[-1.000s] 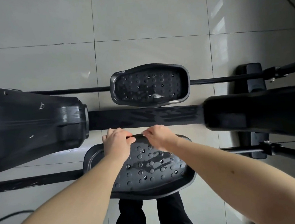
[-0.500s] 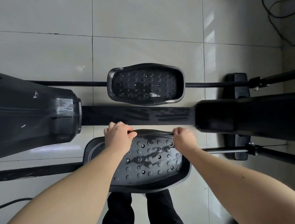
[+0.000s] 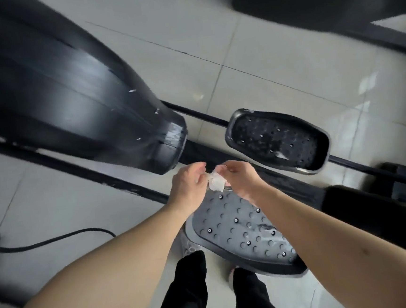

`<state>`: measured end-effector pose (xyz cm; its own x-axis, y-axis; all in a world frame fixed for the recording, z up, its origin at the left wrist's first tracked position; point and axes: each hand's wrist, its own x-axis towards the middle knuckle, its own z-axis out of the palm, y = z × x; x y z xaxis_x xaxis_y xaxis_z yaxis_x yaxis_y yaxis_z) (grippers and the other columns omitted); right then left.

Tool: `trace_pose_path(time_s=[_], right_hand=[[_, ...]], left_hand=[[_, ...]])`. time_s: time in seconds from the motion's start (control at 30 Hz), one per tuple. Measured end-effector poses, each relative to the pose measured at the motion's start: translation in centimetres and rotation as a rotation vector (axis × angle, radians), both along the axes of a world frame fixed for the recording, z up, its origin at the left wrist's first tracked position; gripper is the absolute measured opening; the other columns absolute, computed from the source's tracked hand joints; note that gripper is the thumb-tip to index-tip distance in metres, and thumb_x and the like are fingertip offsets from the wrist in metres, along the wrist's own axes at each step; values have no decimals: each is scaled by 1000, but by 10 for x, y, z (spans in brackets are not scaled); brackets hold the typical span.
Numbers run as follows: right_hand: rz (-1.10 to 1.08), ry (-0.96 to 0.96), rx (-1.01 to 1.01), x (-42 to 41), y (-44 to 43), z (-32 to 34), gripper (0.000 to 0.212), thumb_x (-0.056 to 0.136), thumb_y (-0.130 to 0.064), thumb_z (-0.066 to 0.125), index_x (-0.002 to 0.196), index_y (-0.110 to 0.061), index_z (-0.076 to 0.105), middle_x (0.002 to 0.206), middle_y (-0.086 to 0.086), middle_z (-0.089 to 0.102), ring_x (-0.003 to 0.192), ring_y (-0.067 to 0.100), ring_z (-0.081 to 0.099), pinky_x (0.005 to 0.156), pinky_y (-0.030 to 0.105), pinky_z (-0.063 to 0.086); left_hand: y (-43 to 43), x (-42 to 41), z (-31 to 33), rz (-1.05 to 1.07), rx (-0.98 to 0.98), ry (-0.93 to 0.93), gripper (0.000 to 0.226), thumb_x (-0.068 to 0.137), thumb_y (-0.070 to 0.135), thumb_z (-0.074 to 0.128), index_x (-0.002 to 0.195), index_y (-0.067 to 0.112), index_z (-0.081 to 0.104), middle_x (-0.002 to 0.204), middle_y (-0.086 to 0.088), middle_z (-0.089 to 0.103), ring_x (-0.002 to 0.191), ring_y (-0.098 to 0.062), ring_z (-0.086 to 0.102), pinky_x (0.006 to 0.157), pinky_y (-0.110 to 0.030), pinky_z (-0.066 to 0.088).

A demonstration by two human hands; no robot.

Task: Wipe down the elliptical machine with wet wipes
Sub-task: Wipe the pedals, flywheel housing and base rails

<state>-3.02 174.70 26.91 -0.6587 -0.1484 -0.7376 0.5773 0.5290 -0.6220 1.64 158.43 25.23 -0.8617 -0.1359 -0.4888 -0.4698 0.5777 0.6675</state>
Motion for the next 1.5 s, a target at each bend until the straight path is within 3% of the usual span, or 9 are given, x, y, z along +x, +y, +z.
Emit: trace_pose_path(time_s=[0.17, 0.27, 0.33, 0.47, 0.73, 0.9, 1.07, 1.27, 1.5], right_hand=[[128, -9, -97, 3, -47, -4, 10, 94, -29, 74, 90, -20, 77, 81, 0, 73, 68, 14, 60, 69, 35, 56], [251, -4, -81, 11, -69, -7, 5, 96, -21, 71, 95, -21, 75, 88, 1, 75, 72, 19, 70, 79, 44, 63], [333, 11, -71, 15, -81, -6, 5, 97, -14, 69, 98, -17, 73, 89, -1, 72, 77, 21, 72, 77, 38, 64], [536, 115, -32, 19, -105, -8, 14, 95, -7, 66, 93, -20, 69, 90, -1, 71, 77, 17, 67, 70, 23, 57], [712, 512, 265, 42, -148, -45, 10, 95, -8, 62, 101, -14, 68, 109, 0, 51, 100, 19, 52, 71, 29, 42], [688, 487, 223, 69, -151, -47, 21, 96, -12, 55, 107, -11, 72, 102, 6, 66, 90, 21, 60, 70, 28, 42], [706, 486, 268, 84, -134, -51, 25, 97, -35, 63, 109, -13, 66, 90, 6, 68, 83, 24, 59, 66, 30, 41], [917, 550, 592, 88, -143, -51, 30, 107, -40, 44, 118, -18, 62, 101, 6, 65, 79, 19, 52, 65, 30, 41], [976, 660, 473, 60, -245, -35, 30, 109, -30, 38, 119, -11, 58, 103, 11, 67, 90, 25, 57, 68, 32, 39]], left_hand=[[-43, 27, 9, 206, 272, -82, 39, 94, 26, 67, 132, 20, 62, 117, 5, 70, 106, -11, 67, 92, -27, 54], [-56, 52, 15, 378, 363, -72, 21, 92, 25, 68, 104, 8, 70, 93, -1, 70, 83, -10, 65, 76, -29, 51], [-59, 71, 14, 435, 387, -47, 22, 88, 21, 69, 81, 0, 65, 73, -11, 64, 68, -16, 55, 67, -32, 42], [-65, 106, 6, 554, 232, -48, 14, 89, 21, 76, 83, 10, 72, 75, -6, 70, 68, -18, 61, 62, -28, 46], [-70, 113, -37, 778, 37, -51, 17, 91, 24, 75, 81, 15, 64, 77, 2, 65, 75, -19, 62, 66, -31, 46], [-68, 114, -43, 853, 47, -57, 20, 89, 28, 74, 78, 16, 63, 73, 4, 64, 72, -18, 62, 66, -30, 49], [-76, 118, -45, 869, 175, -31, 12, 90, 4, 69, 84, 15, 69, 80, 1, 69, 76, -22, 66, 63, -18, 49], [-93, 133, -53, 961, 331, -118, 26, 90, 2, 53, 79, 21, 66, 85, -8, 74, 80, -34, 73, 79, -53, 61], [-129, 132, -49, 1019, 373, -112, 29, 95, 1, 46, 84, 15, 68, 81, -6, 72, 71, -25, 71, 80, -45, 60]])
